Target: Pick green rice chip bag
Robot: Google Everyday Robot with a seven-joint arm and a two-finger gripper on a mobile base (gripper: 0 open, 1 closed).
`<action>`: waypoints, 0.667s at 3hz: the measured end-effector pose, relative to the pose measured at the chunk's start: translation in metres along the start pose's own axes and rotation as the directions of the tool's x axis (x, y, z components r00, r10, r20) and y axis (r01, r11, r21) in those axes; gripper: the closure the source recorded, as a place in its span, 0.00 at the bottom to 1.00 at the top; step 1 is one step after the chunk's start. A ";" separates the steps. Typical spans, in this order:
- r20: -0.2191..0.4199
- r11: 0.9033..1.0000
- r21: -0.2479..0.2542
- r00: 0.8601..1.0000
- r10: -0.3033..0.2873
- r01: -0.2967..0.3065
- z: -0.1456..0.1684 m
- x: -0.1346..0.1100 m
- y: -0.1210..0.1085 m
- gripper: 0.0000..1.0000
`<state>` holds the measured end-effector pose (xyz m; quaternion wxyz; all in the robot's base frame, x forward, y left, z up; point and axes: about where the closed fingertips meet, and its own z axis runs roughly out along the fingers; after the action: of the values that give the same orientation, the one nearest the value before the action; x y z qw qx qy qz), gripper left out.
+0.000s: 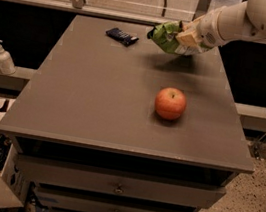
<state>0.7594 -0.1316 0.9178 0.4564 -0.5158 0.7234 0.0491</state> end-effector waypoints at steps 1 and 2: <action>0.098 0.999 0.023 0.995 -0.033 0.031 -0.024 -0.034 -0.002 1.00; 0.194 0.998 0.035 0.980 -0.053 0.047 -0.046 -0.062 -0.004 1.00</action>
Offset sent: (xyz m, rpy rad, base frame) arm -0.0374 0.0182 0.1191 0.2054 -0.2256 0.1313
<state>0.7380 -0.1148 0.9901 0.5340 -0.5194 0.6627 0.0769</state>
